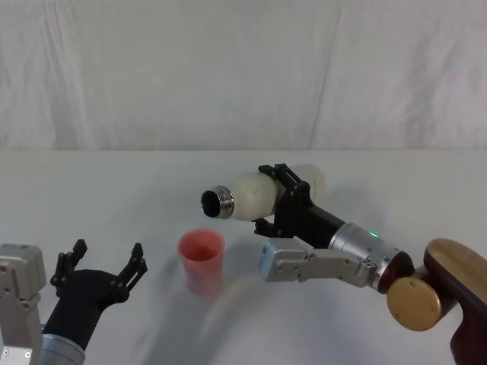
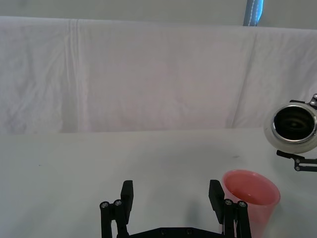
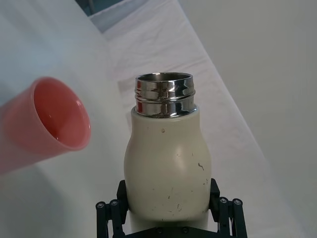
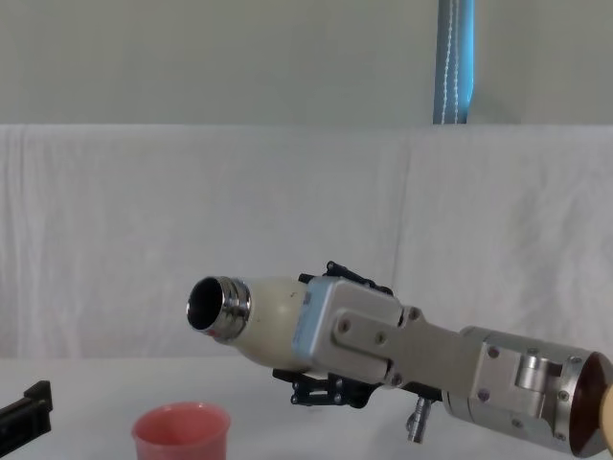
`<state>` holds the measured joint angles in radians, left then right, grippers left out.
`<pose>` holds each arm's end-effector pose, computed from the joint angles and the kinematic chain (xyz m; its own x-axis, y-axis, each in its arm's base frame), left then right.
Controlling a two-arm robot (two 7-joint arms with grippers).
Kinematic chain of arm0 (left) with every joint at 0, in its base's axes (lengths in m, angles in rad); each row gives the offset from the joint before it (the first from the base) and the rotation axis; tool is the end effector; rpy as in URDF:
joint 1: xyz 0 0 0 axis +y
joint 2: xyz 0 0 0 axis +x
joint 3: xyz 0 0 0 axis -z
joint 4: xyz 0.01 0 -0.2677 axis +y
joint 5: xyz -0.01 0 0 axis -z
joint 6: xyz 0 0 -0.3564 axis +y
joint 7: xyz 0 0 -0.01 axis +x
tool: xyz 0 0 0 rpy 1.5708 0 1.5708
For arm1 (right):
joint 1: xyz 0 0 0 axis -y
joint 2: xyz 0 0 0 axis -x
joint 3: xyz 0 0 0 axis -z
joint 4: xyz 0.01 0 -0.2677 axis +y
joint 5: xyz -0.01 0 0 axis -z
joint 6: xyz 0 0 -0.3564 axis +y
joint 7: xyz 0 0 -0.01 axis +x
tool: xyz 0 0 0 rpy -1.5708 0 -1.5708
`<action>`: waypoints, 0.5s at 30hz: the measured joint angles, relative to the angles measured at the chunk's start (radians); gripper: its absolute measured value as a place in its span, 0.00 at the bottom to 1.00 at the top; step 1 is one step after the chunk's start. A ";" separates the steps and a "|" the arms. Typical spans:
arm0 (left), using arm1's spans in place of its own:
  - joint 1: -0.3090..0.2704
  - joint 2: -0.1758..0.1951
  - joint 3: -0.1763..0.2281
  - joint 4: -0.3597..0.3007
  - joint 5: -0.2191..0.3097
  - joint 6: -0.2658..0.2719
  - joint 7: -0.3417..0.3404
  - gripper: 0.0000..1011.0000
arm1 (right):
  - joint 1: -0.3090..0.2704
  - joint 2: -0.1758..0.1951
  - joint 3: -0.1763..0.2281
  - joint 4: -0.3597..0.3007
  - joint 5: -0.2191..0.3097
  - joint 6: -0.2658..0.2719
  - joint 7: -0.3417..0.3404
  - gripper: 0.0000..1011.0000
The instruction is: Grasp the thermos with one hand and pour water into the cup lid.
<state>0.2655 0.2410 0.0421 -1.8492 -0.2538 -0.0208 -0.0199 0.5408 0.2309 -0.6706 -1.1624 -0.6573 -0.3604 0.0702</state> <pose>0.3060 0.0272 -0.2645 0.1245 0.9917 -0.0326 -0.9921 0.1240 -0.0176 0.4647 0.1130 -0.2547 0.2959 -0.2770 0.9142 0.6661 0.7458 0.0104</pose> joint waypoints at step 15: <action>0.000 0.000 0.000 0.000 0.000 0.000 0.000 0.99 | 0.027 0.004 -0.030 0.034 -0.073 0.043 -0.049 0.95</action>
<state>0.2655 0.2409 0.0421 -1.8492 -0.2539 -0.0208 -0.0199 0.5674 0.2345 -0.7008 -1.1285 -0.7304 -0.3171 0.0213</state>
